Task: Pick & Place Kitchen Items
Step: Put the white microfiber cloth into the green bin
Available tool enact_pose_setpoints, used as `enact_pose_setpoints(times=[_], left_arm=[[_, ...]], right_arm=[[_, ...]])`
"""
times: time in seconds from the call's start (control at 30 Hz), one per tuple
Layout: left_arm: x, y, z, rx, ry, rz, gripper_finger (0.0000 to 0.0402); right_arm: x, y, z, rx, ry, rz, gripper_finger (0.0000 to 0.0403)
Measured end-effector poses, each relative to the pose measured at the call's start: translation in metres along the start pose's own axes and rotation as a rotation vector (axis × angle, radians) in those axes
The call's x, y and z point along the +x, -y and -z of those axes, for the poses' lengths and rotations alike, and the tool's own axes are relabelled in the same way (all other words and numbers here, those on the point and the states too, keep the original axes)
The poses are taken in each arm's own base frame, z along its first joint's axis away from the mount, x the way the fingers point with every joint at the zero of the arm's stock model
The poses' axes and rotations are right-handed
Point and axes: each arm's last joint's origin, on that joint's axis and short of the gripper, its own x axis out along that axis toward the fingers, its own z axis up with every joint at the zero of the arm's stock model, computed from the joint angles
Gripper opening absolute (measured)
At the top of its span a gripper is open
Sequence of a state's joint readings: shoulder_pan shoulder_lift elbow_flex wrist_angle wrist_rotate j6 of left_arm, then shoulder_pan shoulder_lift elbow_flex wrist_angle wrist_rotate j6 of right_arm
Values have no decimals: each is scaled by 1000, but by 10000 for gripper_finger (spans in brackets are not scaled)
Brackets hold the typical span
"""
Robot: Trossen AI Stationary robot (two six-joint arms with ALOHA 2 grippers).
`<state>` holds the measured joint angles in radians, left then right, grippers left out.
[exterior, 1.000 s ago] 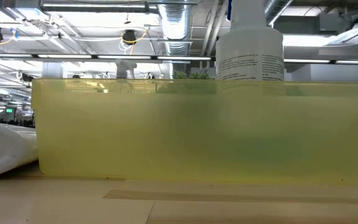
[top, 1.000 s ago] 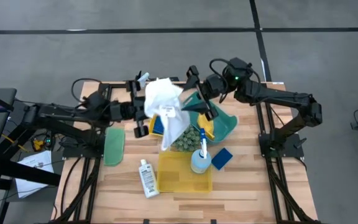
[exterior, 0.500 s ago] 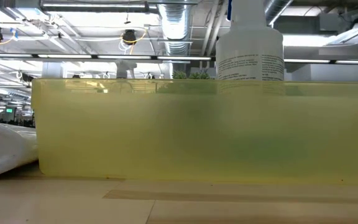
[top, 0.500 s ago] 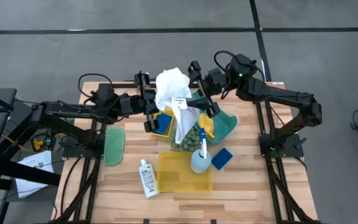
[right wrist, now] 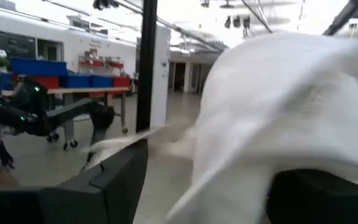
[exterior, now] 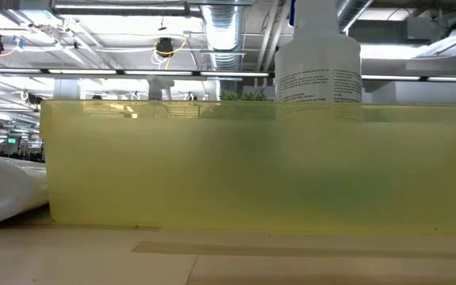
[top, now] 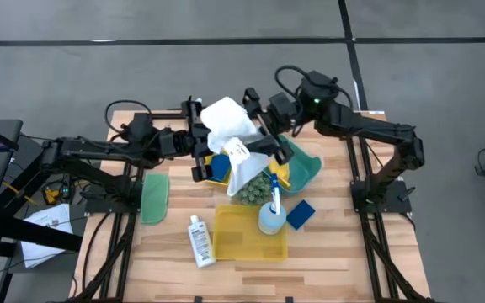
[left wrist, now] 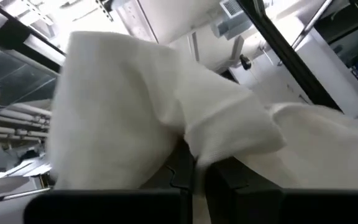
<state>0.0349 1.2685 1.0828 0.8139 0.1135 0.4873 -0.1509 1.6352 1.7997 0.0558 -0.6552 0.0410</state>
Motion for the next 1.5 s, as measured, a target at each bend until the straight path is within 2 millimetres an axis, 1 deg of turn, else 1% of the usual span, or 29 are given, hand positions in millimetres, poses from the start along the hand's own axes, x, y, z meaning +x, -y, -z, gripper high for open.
enact_pose_setpoints(times=[0.1,0.2,0.3,0.4,0.47,0.53,0.73,0.77,0.93,1.1,1.23,1.33,1.5], left_arm=[[-3,-4,-7,-5,12,-7,9],[-4,-6,-14,-5,30,-14,10],[-5,-5,-14,-7,27,-11,10],[-5,-7,-15,-5,29,-20,10],[-5,-8,-15,-3,26,-22,10],[-5,-7,-15,-3,27,-18,10],[-5,-7,-15,-3,29,-16,10],[-5,-7,-15,-4,27,-15,10],[-5,-6,-13,-7,4,-3,14],[-5,-6,-11,-34,-25,-14,45],[-8,-7,-7,-37,-124,-72,78],[-11,-7,-4,-34,-232,-108,96],[-17,-8,-4,-28,-325,-94,116]], right_arm=[[4,4,-1,-2,-22,12,264],[5,2,-9,-8,-12,19,264],[3,1,-16,-6,-19,65,262],[3,1,-15,-7,-44,74,241],[3,1,-14,-7,-57,75,213],[3,1,-13,-6,-59,74,174],[2,1,-14,-13,-59,74,27],[1,0,-15,-14,-61,75,15],[-3,-4,-19,-3,-67,77,11],[-7,-6,-22,-10,-76,77,5],[-11,-10,-29,-19,-65,71,4],[-13,-11,-31,-34,-62,88,2],[-19,-14,-39,-64,-46,112,2]])
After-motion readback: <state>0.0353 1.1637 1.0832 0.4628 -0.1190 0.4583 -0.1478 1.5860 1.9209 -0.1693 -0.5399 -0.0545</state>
